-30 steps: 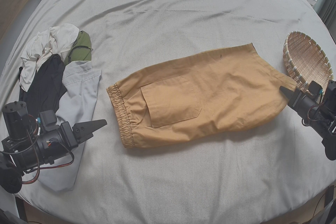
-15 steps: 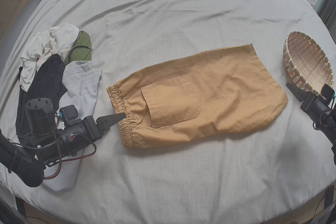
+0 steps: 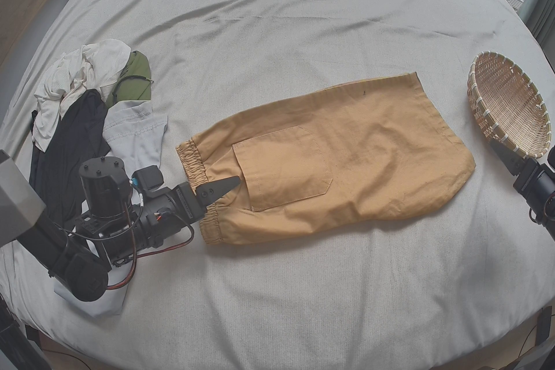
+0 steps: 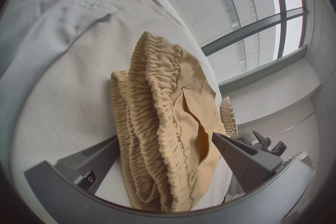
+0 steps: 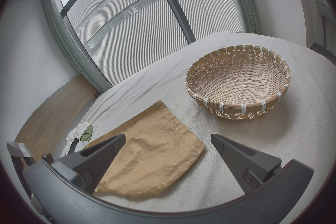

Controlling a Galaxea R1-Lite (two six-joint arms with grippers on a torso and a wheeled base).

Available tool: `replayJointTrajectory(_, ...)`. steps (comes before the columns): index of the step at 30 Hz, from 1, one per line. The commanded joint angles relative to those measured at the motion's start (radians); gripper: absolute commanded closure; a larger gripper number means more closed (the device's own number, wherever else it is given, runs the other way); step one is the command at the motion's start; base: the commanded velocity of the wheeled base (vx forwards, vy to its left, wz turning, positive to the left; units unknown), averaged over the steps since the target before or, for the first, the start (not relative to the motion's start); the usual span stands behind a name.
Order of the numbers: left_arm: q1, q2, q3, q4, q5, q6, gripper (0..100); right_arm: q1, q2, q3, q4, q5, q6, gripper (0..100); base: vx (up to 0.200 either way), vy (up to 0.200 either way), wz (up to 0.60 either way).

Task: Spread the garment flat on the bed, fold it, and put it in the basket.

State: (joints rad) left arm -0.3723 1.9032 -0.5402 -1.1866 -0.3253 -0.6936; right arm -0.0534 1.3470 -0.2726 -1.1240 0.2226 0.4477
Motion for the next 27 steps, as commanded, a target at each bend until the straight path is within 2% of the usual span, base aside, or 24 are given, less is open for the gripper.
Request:
replayJointTrajectory(1, -0.01, 0.02, -0.01, -0.015, 0.0, -0.021, 0, 0.0, -0.006, 0.013, -0.002, 0.001, 0.0, 0, 0.0, 0.0, 0.0)
replayJointTrajectory(2, -0.017, 0.02, -0.012, -0.019, 0.002, -0.037, 0, 0.0, -0.008, 0.013, -0.002, 0.001, 0.0, 0, 0.0, 0.0, 0.0)
replayJointTrajectory(3, -0.022, 0.02, -0.012, -0.024, 0.005, -0.05, 100, 0.0, -0.008, 0.015, -0.002, 0.001, 0.0, 0, 0.0, 0.0, 0.0)
replayJointTrajectory(12, -0.034, -0.004, 0.013, -0.03, 0.009, -0.066, 100, 0.0, -0.008, 0.027, -0.007, 0.001, 0.0, 0, 0.0, 0.0, 0.0)
replayJointTrajectory(18, -0.02, -0.193, 0.131, 0.019, 0.008, -0.069, 100, 0.003, -0.005, 0.047, -0.002, 0.003, 0.0, 0, 0.0, 0.0, 0.0)
replayJointTrajectory(26, 0.047, -0.466, 0.155, 0.387, -0.004, -0.058, 100, 0.007, 0.001, 0.061, -0.002, 0.009, 0.002, 0, 0.0, 0.0, 0.0)
replayJointTrajectory(27, 0.047, -0.466, 0.155, 0.387, -0.004, -0.058, 100, 0.007, 0.001, 0.061, -0.002, 0.009, 0.002, 0, 0.0, 0.0, 0.0)
